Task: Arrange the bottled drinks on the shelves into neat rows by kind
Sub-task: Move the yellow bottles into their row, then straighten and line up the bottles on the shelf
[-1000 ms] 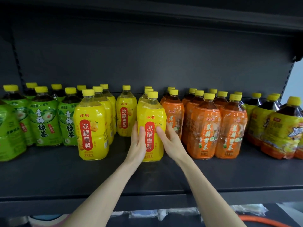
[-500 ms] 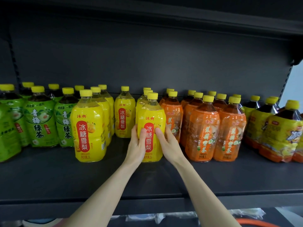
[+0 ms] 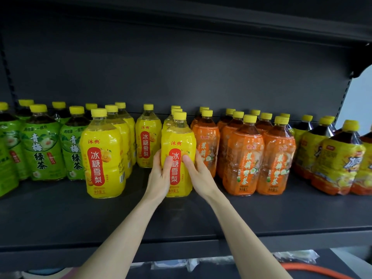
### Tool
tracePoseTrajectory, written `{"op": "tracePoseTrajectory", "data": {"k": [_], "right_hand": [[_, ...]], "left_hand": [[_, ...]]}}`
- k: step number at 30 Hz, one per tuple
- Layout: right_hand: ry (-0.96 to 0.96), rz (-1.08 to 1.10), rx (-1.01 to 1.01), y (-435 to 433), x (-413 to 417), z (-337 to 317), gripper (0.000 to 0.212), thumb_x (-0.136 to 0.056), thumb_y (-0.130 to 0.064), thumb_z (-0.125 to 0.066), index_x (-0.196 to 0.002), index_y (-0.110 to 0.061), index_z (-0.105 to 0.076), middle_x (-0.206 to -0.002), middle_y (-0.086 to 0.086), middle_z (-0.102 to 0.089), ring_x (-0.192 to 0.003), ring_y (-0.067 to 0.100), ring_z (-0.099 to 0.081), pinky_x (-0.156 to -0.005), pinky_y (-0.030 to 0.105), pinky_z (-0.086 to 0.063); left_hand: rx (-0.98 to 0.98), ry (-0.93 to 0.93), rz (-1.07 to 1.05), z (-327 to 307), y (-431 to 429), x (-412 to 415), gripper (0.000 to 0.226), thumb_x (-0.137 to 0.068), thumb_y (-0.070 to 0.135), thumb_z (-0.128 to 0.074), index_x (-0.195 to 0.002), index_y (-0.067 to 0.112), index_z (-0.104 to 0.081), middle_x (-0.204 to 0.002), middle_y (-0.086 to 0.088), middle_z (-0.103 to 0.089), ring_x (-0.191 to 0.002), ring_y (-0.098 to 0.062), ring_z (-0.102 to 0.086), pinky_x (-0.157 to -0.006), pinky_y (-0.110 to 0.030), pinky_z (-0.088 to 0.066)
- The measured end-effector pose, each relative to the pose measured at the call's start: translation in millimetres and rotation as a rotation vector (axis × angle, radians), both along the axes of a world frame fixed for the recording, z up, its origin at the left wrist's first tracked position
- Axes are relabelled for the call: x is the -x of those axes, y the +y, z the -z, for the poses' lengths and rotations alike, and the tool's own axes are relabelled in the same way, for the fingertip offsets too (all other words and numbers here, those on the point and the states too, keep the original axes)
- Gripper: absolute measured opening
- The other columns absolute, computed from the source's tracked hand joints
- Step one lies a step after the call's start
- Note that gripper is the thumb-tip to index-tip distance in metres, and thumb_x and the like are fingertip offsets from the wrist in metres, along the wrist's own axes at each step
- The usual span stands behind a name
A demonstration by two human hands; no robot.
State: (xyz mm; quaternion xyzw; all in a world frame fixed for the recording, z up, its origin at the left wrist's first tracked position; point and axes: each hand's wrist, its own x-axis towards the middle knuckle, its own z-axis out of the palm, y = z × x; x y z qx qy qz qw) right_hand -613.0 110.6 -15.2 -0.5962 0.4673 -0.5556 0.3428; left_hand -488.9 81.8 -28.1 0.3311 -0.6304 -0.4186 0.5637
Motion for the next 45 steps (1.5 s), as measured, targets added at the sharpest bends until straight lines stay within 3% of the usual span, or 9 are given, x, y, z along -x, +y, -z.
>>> {"op": "tracePoseTrajectory", "data": {"k": [2, 7, 13, 22, 25, 29, 33, 36, 45], "right_hand": [[-0.025, 0.012, -0.003, 6.1, 5.0, -4.9, 0.06, -0.095, -0.046, -0.047, -0.149, -0.029, -0.028, -0.139, -0.008, -0.051, -0.12, 0.005, -0.054, -0.099, 0.027, -0.046], [0.213, 0.513, 0.217, 5.3, 27.9, -21.2, 0.05, -0.098, -0.036, -0.049, -0.144, -0.02, -0.038, -0.146, 0.0, -0.042, -0.132, 0.016, -0.041, -0.11, 0.037, -0.038], [0.504, 0.601, 0.218, -12.5, 34.2, -29.1, 0.053, -0.101, -0.023, -0.044, -0.15, -0.016, -0.026, -0.159, -0.001, -0.022, -0.146, 0.021, -0.019, -0.116, 0.032, -0.017], [0.555, 0.541, 0.17, -10.7, 36.0, -26.9, 0.058, -0.1, -0.023, -0.047, -0.151, -0.015, -0.022, -0.162, -0.003, -0.009, -0.146, 0.021, -0.02, -0.116, 0.04, -0.029], [0.546, 0.522, 0.142, 0.2, 35.4, -35.3, 0.052, -0.099, -0.022, -0.049, -0.148, -0.012, -0.032, -0.16, 0.002, -0.018, -0.143, 0.022, -0.027, -0.112, 0.036, -0.031], [0.581, 0.554, 0.21, 22.1, 32.4, -48.1, 0.034, -0.097, -0.019, -0.052, -0.128, -0.008, -0.056, -0.138, 0.007, -0.05, -0.121, 0.026, -0.054, -0.096, 0.036, -0.048], [0.617, 0.561, 0.353, 49.0, 10.8, -63.1, 0.025, -0.095, -0.019, -0.055, -0.117, -0.009, -0.063, -0.118, 0.005, -0.061, -0.098, 0.023, -0.062, -0.075, 0.031, -0.048], [0.632, 0.508, 0.419, 65.5, -24.9, -74.3, 0.023, -0.095, -0.021, -0.057, -0.113, -0.01, -0.065, -0.113, 0.003, -0.063, -0.092, 0.018, -0.062, -0.072, 0.029, -0.049], [0.61, 0.305, 0.521, 87.5, -197.9, -78.1, 0.021, -0.094, -0.022, -0.057, -0.111, -0.011, -0.066, -0.108, 0.004, -0.066, -0.09, 0.023, -0.063, -0.077, 0.041, -0.052]], "left_hand": [[0.003, -0.002, -0.008, 1.1, -0.4, -0.7, 0.067, -0.084, 0.054, -0.036, -0.145, 0.027, -0.027, -0.131, 0.004, -0.051, -0.114, -0.012, -0.055, -0.085, -0.023, -0.049], [0.005, -0.018, -0.062, 2.2, -0.4, 0.1, 0.07, -0.083, 0.055, -0.036, -0.145, 0.024, -0.03, -0.127, 0.004, -0.053, -0.111, -0.012, -0.055, -0.084, -0.022, -0.047], [0.01, -0.022, -0.08, 1.5, 0.4, 1.4, 0.069, -0.083, 0.053, -0.035, -0.145, 0.024, -0.03, -0.125, 0.006, -0.053, -0.107, -0.009, -0.054, -0.082, -0.019, -0.045], [0.0, -0.045, -0.106, 1.7, 2.2, 2.4, 0.06, -0.09, 0.046, -0.035, -0.146, 0.024, -0.029, -0.124, 0.007, -0.051, -0.108, -0.009, -0.053, -0.081, -0.016, -0.044], [0.005, -0.111, -0.108, -3.2, 8.5, -2.3, 0.054, -0.094, 0.042, -0.037, -0.145, 0.024, -0.032, -0.124, 0.006, -0.053, -0.105, -0.006, -0.054, -0.081, -0.015, -0.043], [0.03, -0.39, -0.156, -21.4, 18.7, -27.1, 0.051, -0.092, 0.043, -0.048, -0.136, 0.019, -0.045, -0.129, 0.0, -0.058, -0.115, -0.016, -0.057, -0.086, -0.023, -0.046], [0.265, -0.69, -0.35, -47.6, 42.9, -67.3, 0.039, -0.092, 0.039, -0.053, -0.124, 0.017, -0.057, -0.125, 0.0, -0.061, -0.112, -0.014, -0.058, -0.09, -0.031, -0.049], [0.395, -0.853, -0.39, -67.8, 66.8, -102.5, 0.039, -0.093, 0.044, -0.049, -0.123, 0.021, -0.058, -0.124, 0.003, -0.061, -0.11, -0.015, -0.058, -0.088, -0.035, -0.051], [0.451, -0.861, -0.567, -82.6, 131.2, -273.2, 0.059, -0.084, 0.062, -0.031, -0.118, 0.024, -0.06, -0.114, 0.007, -0.065, -0.098, -0.016, -0.063, -0.079, -0.039, -0.054]]}}
